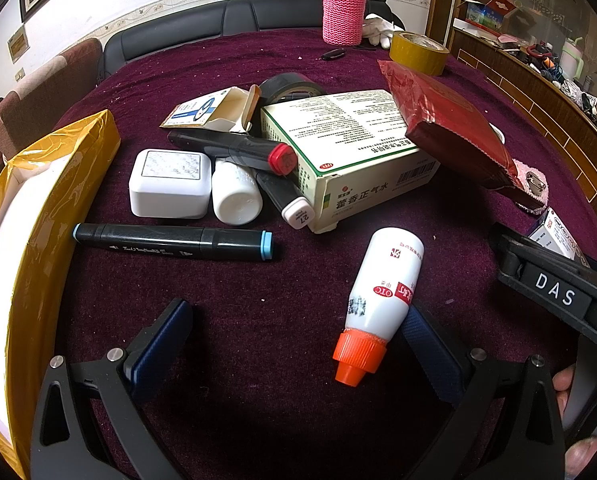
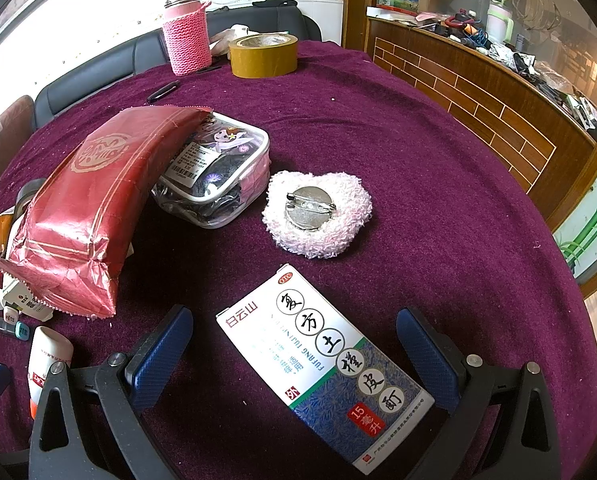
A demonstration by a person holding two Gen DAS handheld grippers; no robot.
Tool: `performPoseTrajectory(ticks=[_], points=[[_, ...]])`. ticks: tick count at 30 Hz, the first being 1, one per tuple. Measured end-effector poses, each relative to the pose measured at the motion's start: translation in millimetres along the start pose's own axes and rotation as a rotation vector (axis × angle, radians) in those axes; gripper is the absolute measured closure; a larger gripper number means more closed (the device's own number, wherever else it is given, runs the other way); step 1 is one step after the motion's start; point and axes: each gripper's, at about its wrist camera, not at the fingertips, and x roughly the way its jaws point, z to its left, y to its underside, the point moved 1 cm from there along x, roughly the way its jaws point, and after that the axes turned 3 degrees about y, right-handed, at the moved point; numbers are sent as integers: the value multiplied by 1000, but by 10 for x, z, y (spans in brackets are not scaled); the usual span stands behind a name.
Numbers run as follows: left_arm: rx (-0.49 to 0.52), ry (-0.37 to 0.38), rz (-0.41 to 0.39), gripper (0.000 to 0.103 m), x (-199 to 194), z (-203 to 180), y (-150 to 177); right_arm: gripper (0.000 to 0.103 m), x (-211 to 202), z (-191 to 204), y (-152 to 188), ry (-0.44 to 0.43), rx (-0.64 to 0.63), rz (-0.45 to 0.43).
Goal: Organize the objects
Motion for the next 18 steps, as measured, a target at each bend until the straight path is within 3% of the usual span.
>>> performPoseTrajectory(ticks=[18], points=[[3, 3, 0, 0, 1, -1, -1, 0, -2, -13, -10, 0, 0, -2]])
